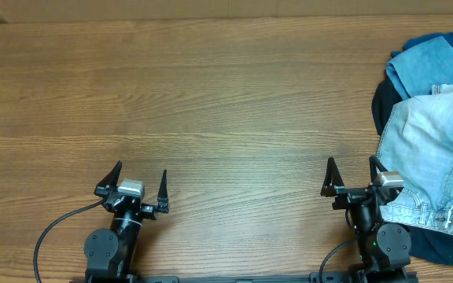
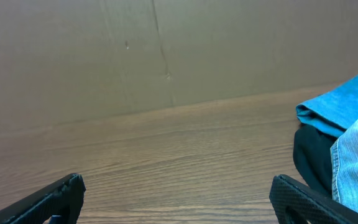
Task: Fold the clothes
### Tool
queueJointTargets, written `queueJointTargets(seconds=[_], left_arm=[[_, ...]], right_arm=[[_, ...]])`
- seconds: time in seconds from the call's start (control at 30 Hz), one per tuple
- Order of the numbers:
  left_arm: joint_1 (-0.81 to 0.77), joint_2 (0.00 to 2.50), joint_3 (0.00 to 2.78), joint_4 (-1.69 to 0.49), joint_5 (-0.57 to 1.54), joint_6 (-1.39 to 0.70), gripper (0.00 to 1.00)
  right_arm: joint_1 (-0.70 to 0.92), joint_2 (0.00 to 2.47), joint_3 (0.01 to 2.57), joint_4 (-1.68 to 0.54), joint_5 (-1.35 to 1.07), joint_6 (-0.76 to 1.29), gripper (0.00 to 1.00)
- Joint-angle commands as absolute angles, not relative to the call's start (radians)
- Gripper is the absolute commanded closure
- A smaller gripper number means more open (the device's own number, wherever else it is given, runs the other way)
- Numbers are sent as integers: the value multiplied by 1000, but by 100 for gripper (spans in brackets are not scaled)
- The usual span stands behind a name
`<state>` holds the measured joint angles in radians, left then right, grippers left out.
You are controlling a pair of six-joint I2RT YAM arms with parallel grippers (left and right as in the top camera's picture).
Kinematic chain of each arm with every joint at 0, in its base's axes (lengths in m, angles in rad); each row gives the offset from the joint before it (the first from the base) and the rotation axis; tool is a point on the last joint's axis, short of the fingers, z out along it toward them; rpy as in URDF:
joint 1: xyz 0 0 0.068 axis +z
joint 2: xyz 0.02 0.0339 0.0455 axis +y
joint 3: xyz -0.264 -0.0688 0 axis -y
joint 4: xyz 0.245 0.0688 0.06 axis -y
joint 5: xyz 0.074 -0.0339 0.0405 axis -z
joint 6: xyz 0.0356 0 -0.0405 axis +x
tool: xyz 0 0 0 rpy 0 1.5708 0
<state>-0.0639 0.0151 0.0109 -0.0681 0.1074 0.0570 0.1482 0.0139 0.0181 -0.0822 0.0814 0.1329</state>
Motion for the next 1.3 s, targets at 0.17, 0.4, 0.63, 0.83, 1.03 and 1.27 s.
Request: queueJointTargets(seconds=[0.17, 0.4, 0.63, 0.83, 1.03, 1.27], left_arm=[[-38, 24, 4, -71, 67, 44, 0], [-38, 24, 4, -71, 68, 44, 0], [-38, 24, 4, -71, 67, 44, 0], [-38, 24, 4, -71, 68, 45, 0], [-38, 24, 4, -71, 67, 44, 0], [-38, 24, 4, -71, 68, 44, 0]], right_arm=[[142, 9, 8, -77, 76, 130, 0], [142, 9, 8, -77, 76, 130, 0], [142, 9, 8, -77, 76, 130, 0], [142, 9, 8, -77, 76, 130, 0], [142, 9, 8, -76, 75, 130, 0], [143, 9, 8, -68, -159, 928, 0]])
